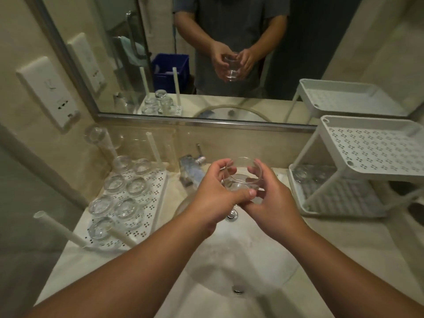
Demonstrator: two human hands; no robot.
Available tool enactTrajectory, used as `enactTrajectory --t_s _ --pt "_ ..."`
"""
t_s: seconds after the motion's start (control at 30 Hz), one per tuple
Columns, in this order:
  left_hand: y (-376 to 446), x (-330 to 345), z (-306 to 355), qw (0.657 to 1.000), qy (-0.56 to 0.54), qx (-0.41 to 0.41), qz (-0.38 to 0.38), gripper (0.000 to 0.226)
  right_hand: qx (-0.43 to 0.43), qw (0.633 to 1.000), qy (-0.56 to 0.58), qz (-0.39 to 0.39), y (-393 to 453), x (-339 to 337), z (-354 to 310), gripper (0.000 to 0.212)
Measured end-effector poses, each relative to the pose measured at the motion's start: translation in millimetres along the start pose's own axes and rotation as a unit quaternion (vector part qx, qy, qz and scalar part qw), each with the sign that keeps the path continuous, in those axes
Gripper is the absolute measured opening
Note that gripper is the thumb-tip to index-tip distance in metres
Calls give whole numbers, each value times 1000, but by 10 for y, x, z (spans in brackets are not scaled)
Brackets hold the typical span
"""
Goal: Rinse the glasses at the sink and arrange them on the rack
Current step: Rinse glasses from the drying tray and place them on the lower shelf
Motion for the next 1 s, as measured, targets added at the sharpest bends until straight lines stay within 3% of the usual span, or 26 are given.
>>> enactTrajectory --t_s 0.23,0.53,1.0 --pt "154 733 -234 998 12 -30 -46 72 33 999 -4 36 -281 -593 445 98" --pt "369 1734 -624 989 52 -76 -118 83 93 991 17 92 -643 -1334 1154 87" --pt "846 2737 -1210 957 254 -68 -127 91 148 982 34 116 -757 -2062 2232 85"
Point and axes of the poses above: each hand's wrist, its own y-axis towards the middle knuckle, its own x-axis out of the palm, z = x × y, the point moved 3 cm from there along y, towards the middle knuckle, and after that the axes turned 5 degrees about -z, right-handed, at the moved point
